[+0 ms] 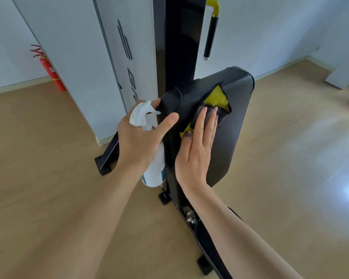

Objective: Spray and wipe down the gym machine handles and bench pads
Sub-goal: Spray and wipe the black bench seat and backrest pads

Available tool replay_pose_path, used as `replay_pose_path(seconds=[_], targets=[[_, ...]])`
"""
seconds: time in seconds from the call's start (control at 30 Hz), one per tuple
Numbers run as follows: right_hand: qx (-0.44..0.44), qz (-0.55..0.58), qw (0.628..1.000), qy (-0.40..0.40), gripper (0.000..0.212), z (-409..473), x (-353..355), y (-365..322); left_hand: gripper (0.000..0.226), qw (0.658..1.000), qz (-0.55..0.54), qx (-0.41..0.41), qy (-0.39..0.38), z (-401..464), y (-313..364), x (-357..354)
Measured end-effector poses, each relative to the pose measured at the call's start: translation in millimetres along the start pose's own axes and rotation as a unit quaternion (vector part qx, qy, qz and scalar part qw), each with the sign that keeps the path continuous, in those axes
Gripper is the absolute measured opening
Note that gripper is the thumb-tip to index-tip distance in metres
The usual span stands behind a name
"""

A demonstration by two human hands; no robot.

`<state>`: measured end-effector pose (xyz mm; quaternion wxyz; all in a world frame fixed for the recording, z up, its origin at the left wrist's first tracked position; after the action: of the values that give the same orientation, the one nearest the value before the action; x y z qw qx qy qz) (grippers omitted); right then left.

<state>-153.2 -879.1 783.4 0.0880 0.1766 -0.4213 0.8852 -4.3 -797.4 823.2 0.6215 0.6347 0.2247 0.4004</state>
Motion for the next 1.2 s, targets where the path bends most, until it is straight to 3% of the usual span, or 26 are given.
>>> replay_pose_path(seconds=[0.1,0.2,0.27,0.3,0.37,0.43,0.63,0.7,0.8,0.97,1.07,1.2], targets=[[-0.036,0.010,0.999,0.020,0.059,-7,2,34,0.032,1.000,0.008,-0.005,0.005,2,-2,0],[-0.229,0.071,0.969,0.058,0.055,-30,1,86,0.030,1.000,0.009,-0.013,0.010,2,-1,1],[-0.257,0.088,0.961,0.046,0.054,-35,3,85,0.028,1.000,0.012,-0.013,0.006,1,0,-1],[-0.203,0.087,0.975,0.035,0.055,-28,4,66,0.026,1.000,0.005,-0.010,0.004,1,0,-1],[-0.006,0.062,0.998,-0.007,0.061,-14,2,0,0.020,1.000,-0.017,-0.008,-0.002,1,0,-1],[0.112,0.026,0.993,-0.035,0.061,-12,-8,-39,0.022,0.999,-0.027,-0.020,-0.005,1,3,-1],[0.154,-0.039,0.987,-0.023,0.056,24,6,-27,0.024,1.000,-0.019,-0.012,-0.001,2,2,0],[0.098,-0.024,0.995,0.021,0.056,56,21,-5,0.023,1.000,0.004,-0.008,0.005,3,-2,0],[-0.072,0.029,0.993,0.093,0.054,92,43,58,0.024,0.998,0.050,-0.024,0.019,4,0,1],[-0.346,0.141,0.923,0.095,0.060,56,37,141,0.028,0.997,0.063,-0.042,0.022,4,-1,0],[-0.370,0.156,0.912,0.086,0.054,30,21,116,0.022,0.998,0.044,-0.047,0.026,2,2,1],[-0.228,0.126,0.961,0.088,0.054,44,17,59,0.024,0.999,0.020,-0.027,0.014,3,1,1]])
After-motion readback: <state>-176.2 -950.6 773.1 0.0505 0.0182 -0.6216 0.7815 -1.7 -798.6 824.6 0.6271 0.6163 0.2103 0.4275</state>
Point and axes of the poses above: each hand's wrist, its own z-axis towards the middle knuckle, its own x-axis out of the back of the hand, y = z × x, the point moved 10 cm from there along z, towards the middle knuckle, and after that the axes turned 6 degrees about x, right-handed, at the moved point
